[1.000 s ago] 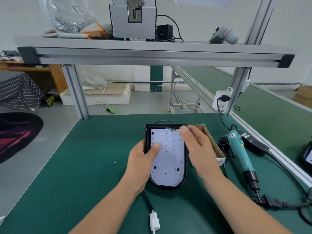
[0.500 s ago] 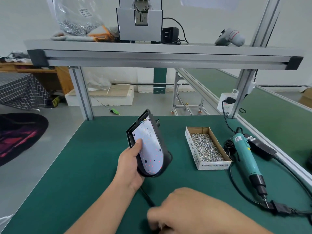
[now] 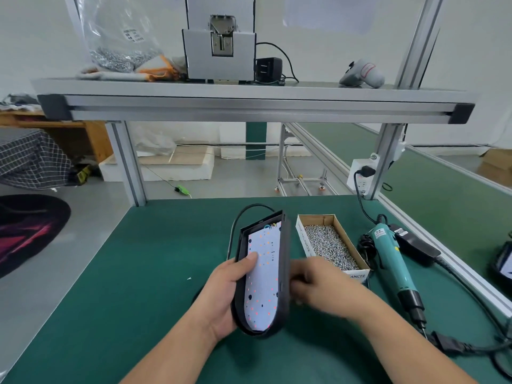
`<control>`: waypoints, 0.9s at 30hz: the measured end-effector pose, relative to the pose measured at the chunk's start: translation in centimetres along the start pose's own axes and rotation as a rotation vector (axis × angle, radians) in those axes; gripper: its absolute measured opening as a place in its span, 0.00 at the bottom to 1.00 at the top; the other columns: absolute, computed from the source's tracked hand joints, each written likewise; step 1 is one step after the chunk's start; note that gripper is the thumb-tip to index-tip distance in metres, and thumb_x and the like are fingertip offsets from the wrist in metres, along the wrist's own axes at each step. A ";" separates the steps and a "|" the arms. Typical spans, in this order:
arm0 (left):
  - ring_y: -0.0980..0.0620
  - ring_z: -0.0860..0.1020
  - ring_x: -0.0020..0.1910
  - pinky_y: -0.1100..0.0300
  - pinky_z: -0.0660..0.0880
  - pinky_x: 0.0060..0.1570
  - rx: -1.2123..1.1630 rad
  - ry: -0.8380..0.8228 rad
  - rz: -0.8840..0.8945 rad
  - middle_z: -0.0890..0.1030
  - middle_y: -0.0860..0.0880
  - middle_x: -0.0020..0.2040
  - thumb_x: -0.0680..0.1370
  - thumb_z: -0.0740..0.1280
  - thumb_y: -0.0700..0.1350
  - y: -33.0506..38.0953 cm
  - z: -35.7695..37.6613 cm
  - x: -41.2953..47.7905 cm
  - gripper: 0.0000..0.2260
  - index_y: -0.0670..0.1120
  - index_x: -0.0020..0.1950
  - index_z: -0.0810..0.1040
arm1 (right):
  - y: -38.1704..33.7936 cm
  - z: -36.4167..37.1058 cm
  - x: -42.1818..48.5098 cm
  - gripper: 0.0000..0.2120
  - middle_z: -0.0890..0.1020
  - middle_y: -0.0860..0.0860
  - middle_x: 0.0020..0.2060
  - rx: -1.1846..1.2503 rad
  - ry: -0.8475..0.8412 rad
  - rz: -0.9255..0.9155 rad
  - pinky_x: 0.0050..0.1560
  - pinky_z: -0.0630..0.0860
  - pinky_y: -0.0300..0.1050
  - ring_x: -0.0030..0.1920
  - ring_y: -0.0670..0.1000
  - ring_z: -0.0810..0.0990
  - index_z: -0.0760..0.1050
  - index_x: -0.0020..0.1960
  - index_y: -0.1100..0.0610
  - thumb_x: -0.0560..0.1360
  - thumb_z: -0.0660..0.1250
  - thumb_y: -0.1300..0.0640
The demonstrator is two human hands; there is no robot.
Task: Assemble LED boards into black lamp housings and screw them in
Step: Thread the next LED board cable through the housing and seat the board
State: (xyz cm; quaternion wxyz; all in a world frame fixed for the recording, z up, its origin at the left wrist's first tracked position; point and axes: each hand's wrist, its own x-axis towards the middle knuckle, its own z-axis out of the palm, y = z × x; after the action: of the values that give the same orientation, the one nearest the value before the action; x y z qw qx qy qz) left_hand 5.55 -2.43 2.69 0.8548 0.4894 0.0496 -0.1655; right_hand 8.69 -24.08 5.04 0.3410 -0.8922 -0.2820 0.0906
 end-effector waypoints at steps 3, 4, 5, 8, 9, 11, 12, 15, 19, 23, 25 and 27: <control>0.44 0.86 0.37 0.52 0.83 0.37 -0.006 -0.069 -0.023 0.87 0.40 0.44 0.75 0.76 0.51 0.2 -0.2 -0.3 0.12 0.42 0.49 0.89 | 0.8 -0.4 0.7 0.20 0.83 0.47 0.39 0.305 0.484 0.078 0.39 0.77 0.49 0.36 0.49 0.81 0.76 0.56 0.40 0.80 0.65 0.66; 0.46 0.85 0.34 0.54 0.82 0.34 -0.007 -0.087 -0.028 0.86 0.41 0.42 0.75 0.76 0.51 0.3 -0.2 -0.4 0.12 0.43 0.47 0.89 | 0.9 -0.4 0.8 0.22 0.83 0.46 0.43 0.344 0.570 0.056 0.42 0.79 0.52 0.40 0.51 0.82 0.74 0.63 0.40 0.81 0.64 0.66; 0.47 0.84 0.32 0.56 0.80 0.31 -0.006 -0.110 -0.030 0.85 0.42 0.41 0.75 0.76 0.52 0.3 -0.2 -0.4 0.12 0.43 0.46 0.89 | 0.9 -0.3 0.9 0.22 0.82 0.44 0.46 0.316 0.603 0.022 0.46 0.80 0.51 0.44 0.51 0.82 0.73 0.68 0.43 0.82 0.63 0.67; 0.48 0.82 0.30 0.59 0.79 0.30 -0.022 -0.151 -0.015 0.84 0.42 0.40 0.76 0.76 0.52 0.3 -0.1 -0.3 0.12 0.43 0.46 0.87 | 0.9 -0.4 1.0 0.15 0.82 0.46 0.52 -0.024 0.508 -0.053 0.54 0.76 0.48 0.52 0.48 0.80 0.79 0.58 0.49 0.82 0.64 0.67; 0.47 0.83 0.31 0.58 0.79 0.30 -0.029 -0.143 -0.001 0.84 0.42 0.40 0.76 0.76 0.52 0.2 -0.1 -0.3 0.12 0.43 0.46 0.87 | 0.9 -0.5 1.1 0.14 0.81 0.47 0.50 -0.087 0.470 -0.042 0.53 0.75 0.48 0.51 0.48 0.79 0.80 0.54 0.48 0.82 0.65 0.67; 0.46 0.85 0.34 0.56 0.81 0.32 -0.047 -0.071 0.029 0.86 0.42 0.42 0.76 0.77 0.51 0.1 -0.2 -0.3 0.09 0.46 0.45 0.89 | 0.8 -0.4 1.1 0.11 0.79 0.46 0.47 -0.111 0.407 -0.023 0.52 0.74 0.47 0.49 0.47 0.78 0.82 0.52 0.49 0.81 0.69 0.65; 0.45 0.86 0.36 0.54 0.82 0.34 -0.066 -0.034 0.037 0.87 0.41 0.44 0.76 0.76 0.51 0.1 -0.2 -0.3 0.08 0.46 0.45 0.89 | 0.6 -0.3 1.0 0.09 0.78 0.45 0.47 -0.098 0.387 -0.030 0.50 0.74 0.46 0.48 0.46 0.77 0.82 0.51 0.50 0.80 0.71 0.64; 0.41 0.87 0.46 0.49 0.84 0.42 -0.151 -0.018 0.054 0.87 0.40 0.55 0.77 0.72 0.51 0.1 0.1 0.0 0.12 0.46 0.55 0.89 | 0.3 0.0 0.9 0.04 0.74 0.46 0.47 -0.020 0.394 -0.046 0.50 0.73 0.42 0.50 0.46 0.76 0.84 0.51 0.52 0.79 0.75 0.60; 0.39 0.86 0.57 0.46 0.84 0.49 -0.204 -0.056 0.050 0.83 0.38 0.66 0.80 0.69 0.49 0.3 0.5 -0.1 0.20 0.43 0.71 0.80 | -0.1 0.8 0.9 0.01 0.83 0.47 0.42 0.007 0.385 -0.009 0.49 0.77 0.50 0.45 0.50 0.81 0.85 0.50 0.53 0.79 0.75 0.58; 0.39 0.82 0.65 0.44 0.83 0.55 -0.176 -0.074 0.067 0.81 0.40 0.71 0.82 0.66 0.50 0.3 0.5 0.0 0.22 0.45 0.76 0.75 | -0.6 0.5 0.6 0.06 0.84 0.51 0.37 0.124 0.304 -0.001 0.43 0.76 0.49 0.38 0.46 0.78 0.85 0.49 0.51 0.82 0.70 0.59; 0.38 0.80 0.68 0.44 0.82 0.58 -0.167 -0.078 0.077 0.80 0.40 0.71 0.83 0.66 0.50 0.3 0.3 0.0 0.23 0.45 0.77 0.74 | -0.7 -0.2 0.2 0.11 0.83 0.46 0.38 0.093 0.178 -0.046 0.43 0.76 0.43 0.39 0.42 0.77 0.82 0.50 0.49 0.84 0.66 0.61; 0.37 0.80 0.69 0.43 0.82 0.59 -0.171 -0.089 0.082 0.80 0.39 0.72 0.83 0.69 0.49 0.2 0.1 0.1 0.23 0.44 0.77 0.74 | -0.6 -0.4 0.1 0.12 0.81 0.41 0.37 0.006 0.153 -0.061 0.44 0.79 0.45 0.39 0.43 0.79 0.80 0.48 0.51 0.84 0.63 0.65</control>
State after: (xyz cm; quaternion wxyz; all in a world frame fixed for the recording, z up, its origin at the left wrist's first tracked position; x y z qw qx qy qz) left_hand 5.69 -2.46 2.95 0.9007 0.4087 0.0055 -0.1471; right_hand 8.66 -23.91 5.78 0.3669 -0.8864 -0.2819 0.0124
